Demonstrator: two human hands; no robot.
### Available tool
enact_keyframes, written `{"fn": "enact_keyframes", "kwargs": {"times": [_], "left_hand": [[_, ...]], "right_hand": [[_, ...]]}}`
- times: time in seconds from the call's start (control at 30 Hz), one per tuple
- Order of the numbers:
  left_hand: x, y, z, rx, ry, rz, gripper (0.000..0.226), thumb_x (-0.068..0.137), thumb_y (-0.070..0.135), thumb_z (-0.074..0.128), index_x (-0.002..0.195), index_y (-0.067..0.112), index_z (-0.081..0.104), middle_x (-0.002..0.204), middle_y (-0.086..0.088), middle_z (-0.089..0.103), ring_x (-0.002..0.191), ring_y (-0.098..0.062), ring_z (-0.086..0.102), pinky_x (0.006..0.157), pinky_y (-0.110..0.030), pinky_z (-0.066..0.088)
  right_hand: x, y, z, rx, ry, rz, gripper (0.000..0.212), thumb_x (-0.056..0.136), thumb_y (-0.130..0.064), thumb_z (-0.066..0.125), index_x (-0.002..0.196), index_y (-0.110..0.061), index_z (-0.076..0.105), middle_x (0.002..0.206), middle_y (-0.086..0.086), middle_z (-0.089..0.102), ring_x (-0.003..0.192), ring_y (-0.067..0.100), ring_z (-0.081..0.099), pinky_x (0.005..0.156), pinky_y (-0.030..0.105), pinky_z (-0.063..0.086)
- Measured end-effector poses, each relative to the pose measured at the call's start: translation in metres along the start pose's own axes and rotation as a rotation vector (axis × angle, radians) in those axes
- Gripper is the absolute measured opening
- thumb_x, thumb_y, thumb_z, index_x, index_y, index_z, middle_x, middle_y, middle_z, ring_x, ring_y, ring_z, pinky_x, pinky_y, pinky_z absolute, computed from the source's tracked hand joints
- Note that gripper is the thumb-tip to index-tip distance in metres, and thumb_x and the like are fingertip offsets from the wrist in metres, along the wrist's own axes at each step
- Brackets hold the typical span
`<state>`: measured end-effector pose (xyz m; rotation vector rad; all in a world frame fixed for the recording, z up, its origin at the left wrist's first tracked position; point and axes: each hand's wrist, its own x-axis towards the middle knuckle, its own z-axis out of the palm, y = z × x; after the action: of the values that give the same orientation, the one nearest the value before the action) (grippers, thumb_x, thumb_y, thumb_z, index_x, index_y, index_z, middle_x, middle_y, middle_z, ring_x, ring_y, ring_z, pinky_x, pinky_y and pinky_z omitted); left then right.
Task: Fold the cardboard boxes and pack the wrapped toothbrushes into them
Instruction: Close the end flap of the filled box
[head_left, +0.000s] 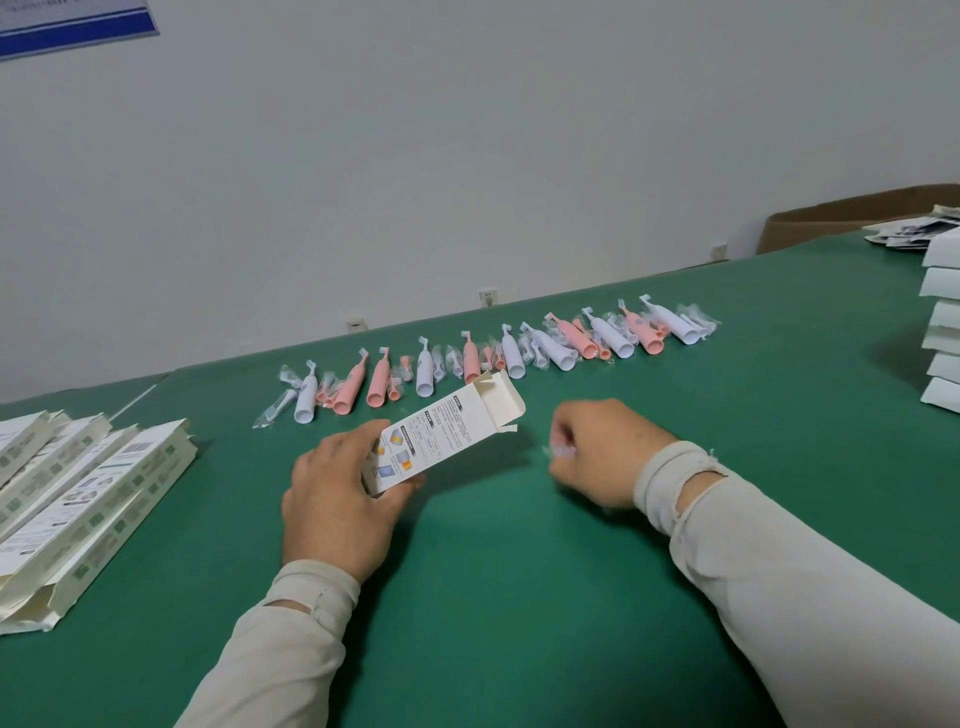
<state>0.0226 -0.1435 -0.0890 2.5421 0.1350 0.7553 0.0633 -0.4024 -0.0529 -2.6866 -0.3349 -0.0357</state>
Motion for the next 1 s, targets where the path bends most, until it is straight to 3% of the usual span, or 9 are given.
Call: {"fn": "enact_keyframes", "kwargs": {"times": [0.1,0.2,0.33,0.57,0.63,0.73,0.8,0.9,1.0], "left_hand": [[0.001,0.001,0.0,0.005,-0.002,0.003,0.053,0.076,0.043,0.079,0.125,0.044,0.059,0.12,0.009,0.061,0.113,-0.025,0.047,0.097,-0.045,0.041],[0.001,0.002,0.0,0.004,-0.011,0.015,0.054,0.076,0.044,0.079,0.126,0.042,0.058,0.121,0.01,0.061,0.115,-0.024,0.046,0.098,-0.045,0.04],[0.001,0.001,0.001,-0.009,-0.03,0.053,0.055,0.076,0.044,0.079,0.126,0.043,0.058,0.121,0.011,0.061,0.115,-0.022,0.047,0.099,-0.043,0.039],[-0.001,0.005,0.003,-0.063,-0.041,0.15,0.059,0.073,0.037,0.083,0.126,0.042,0.058,0.12,0.013,0.061,0.114,-0.019,0.048,0.096,-0.035,0.034],[-0.001,0.005,0.002,-0.062,-0.032,0.145,0.058,0.073,0.036,0.083,0.126,0.042,0.059,0.12,0.013,0.061,0.113,-0.02,0.048,0.096,-0.036,0.036],[-0.001,0.006,0.001,-0.057,-0.031,0.14,0.058,0.074,0.037,0.083,0.126,0.042,0.059,0.121,0.012,0.061,0.114,-0.021,0.048,0.098,-0.041,0.038],[-0.002,0.007,0.001,-0.063,-0.027,0.15,0.058,0.073,0.035,0.083,0.126,0.041,0.059,0.121,0.013,0.061,0.113,-0.021,0.048,0.098,-0.042,0.039],[-0.003,0.008,0.002,-0.054,-0.026,0.175,0.06,0.072,0.034,0.084,0.126,0.04,0.06,0.121,0.013,0.061,0.115,-0.02,0.049,0.099,-0.041,0.038],[-0.003,0.006,0.004,-0.073,-0.037,0.182,0.061,0.071,0.032,0.086,0.125,0.041,0.059,0.12,0.016,0.06,0.114,-0.018,0.049,0.097,-0.038,0.036]], "right_hand": [[-0.001,0.003,-0.007,0.661,0.321,-0.044,0.016,0.088,-0.013,0.063,0.089,-0.029,0.058,0.077,-0.001,0.061,0.05,0.007,0.06,0.055,0.024,0.048],[-0.004,-0.003,-0.01,1.156,0.47,-0.117,0.018,0.09,-0.005,0.067,0.087,-0.022,0.062,0.083,0.006,0.063,0.062,0.018,0.073,0.052,0.026,0.055],[-0.001,-0.006,0.004,0.931,0.651,-0.106,0.016,0.086,-0.02,0.073,0.085,-0.032,0.063,0.078,-0.003,0.067,0.066,0.016,0.068,0.059,0.03,0.053],[-0.005,-0.016,0.018,0.943,0.503,-0.083,0.011,0.083,-0.023,0.079,0.089,-0.029,0.072,0.088,-0.005,0.074,0.082,0.018,0.073,0.078,0.04,0.061],[-0.006,-0.019,0.02,0.877,0.528,-0.098,0.012,0.086,-0.021,0.074,0.093,-0.031,0.074,0.095,-0.012,0.071,0.082,0.008,0.071,0.082,0.033,0.06],[-0.008,-0.022,0.015,0.72,0.603,-0.123,0.018,0.087,-0.018,0.071,0.084,-0.036,0.072,0.093,-0.019,0.063,0.078,-0.006,0.063,0.072,0.007,0.048],[-0.009,-0.023,0.016,0.702,0.591,-0.095,0.018,0.085,-0.018,0.072,0.076,-0.033,0.071,0.078,-0.018,0.067,0.069,-0.005,0.061,0.062,0.008,0.045],[-0.009,-0.028,0.017,0.776,0.468,-0.076,0.013,0.088,-0.016,0.067,0.078,-0.026,0.066,0.063,-0.018,0.066,0.053,0.0,0.057,0.054,0.021,0.047],[-0.011,-0.029,0.013,0.853,0.186,-0.129,0.015,0.094,-0.01,0.051,0.088,-0.021,0.058,0.054,-0.017,0.063,0.047,0.004,0.052,0.052,0.027,0.041]]}}
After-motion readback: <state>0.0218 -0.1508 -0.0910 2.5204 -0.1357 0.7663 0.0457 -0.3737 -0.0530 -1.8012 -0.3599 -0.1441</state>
